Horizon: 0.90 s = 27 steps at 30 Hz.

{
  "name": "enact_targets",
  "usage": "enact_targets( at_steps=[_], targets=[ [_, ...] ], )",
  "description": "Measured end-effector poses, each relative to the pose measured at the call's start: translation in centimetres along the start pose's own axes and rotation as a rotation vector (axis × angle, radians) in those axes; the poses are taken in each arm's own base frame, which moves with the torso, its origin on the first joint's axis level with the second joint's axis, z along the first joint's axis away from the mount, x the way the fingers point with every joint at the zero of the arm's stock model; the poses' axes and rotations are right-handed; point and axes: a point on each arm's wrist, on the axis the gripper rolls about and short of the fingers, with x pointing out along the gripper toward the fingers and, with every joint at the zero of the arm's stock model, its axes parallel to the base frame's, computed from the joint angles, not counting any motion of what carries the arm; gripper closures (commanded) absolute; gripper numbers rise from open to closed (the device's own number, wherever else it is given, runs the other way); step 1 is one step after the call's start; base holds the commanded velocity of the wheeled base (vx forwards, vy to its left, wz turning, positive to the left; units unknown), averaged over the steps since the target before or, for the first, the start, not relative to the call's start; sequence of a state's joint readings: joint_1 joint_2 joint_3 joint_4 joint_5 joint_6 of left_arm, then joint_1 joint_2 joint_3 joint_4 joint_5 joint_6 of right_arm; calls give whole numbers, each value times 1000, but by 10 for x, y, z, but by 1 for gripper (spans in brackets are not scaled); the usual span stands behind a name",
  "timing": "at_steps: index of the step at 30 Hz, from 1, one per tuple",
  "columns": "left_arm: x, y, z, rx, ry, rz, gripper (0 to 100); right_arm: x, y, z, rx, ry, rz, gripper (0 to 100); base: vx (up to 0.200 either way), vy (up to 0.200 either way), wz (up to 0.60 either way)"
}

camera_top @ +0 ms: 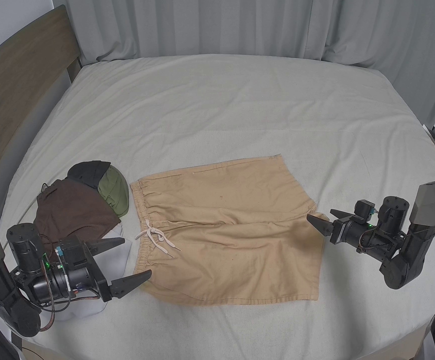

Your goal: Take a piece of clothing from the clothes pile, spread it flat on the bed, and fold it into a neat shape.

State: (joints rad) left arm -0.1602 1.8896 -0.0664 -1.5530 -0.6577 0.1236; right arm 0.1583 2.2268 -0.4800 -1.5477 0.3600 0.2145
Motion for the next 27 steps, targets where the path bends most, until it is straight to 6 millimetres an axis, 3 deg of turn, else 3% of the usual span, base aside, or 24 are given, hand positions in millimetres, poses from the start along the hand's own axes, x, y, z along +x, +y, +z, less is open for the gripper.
enact_targets(
  at_steps=[11,27],
  targets=[
    [-3,-1,-6,-26,28,3,0,-12,39,0,-17,34,97,0,0,0,0],
    [-6,10,-24,-97,85,13,0,-21,60,-5,-24,69,155,0,0,0,0]
  ],
)
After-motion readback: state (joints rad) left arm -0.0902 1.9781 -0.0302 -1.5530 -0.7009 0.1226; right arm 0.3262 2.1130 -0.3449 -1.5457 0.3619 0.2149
